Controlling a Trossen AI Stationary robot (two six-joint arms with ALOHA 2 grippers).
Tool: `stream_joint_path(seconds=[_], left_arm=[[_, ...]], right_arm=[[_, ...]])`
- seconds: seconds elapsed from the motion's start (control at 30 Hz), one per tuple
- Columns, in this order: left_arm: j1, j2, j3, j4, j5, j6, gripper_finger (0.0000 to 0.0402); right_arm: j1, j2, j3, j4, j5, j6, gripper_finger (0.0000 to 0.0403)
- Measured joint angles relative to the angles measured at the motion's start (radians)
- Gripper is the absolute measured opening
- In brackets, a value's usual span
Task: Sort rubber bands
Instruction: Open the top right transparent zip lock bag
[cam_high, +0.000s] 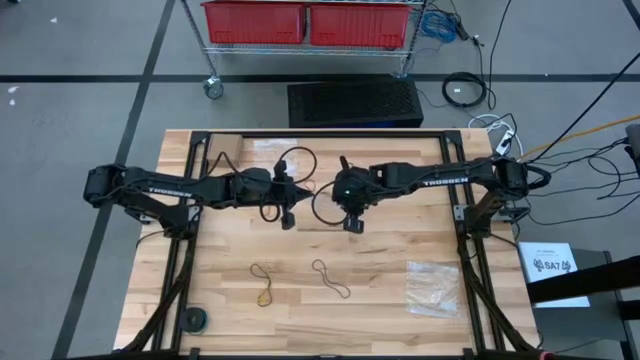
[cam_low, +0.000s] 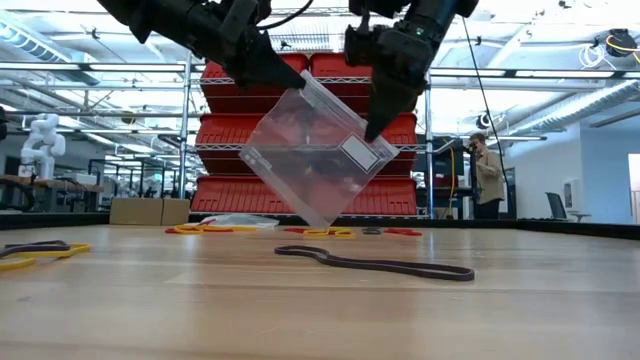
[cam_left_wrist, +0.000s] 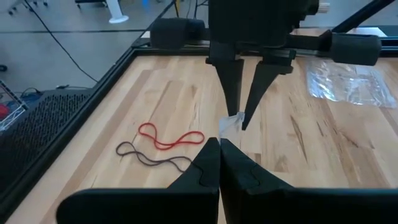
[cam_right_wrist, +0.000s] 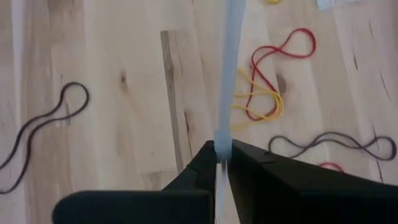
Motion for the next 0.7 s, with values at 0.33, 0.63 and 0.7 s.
stream_joint_path(seconds=[0.33,0.63,0.7], left_arm=[[0.0,0.0,0.0,-0.008,-0.005,0.0,0.0],[0.0,-0.002,0.0,-0.016,-0.02,0.0,0.0],[0.0,-0.005,0.0,-0.016,-0.02,0.0,0.0]], right_arm=[[0.0,0.002,0.0,-0.052,-0.001,0.019,0.0009],[0.0,0.002,-0.002,-0.089,-0.002,0.033,0.0009],[0.0,0.002,-0.002,-0.098,-0.002,0.038,0.0009]])
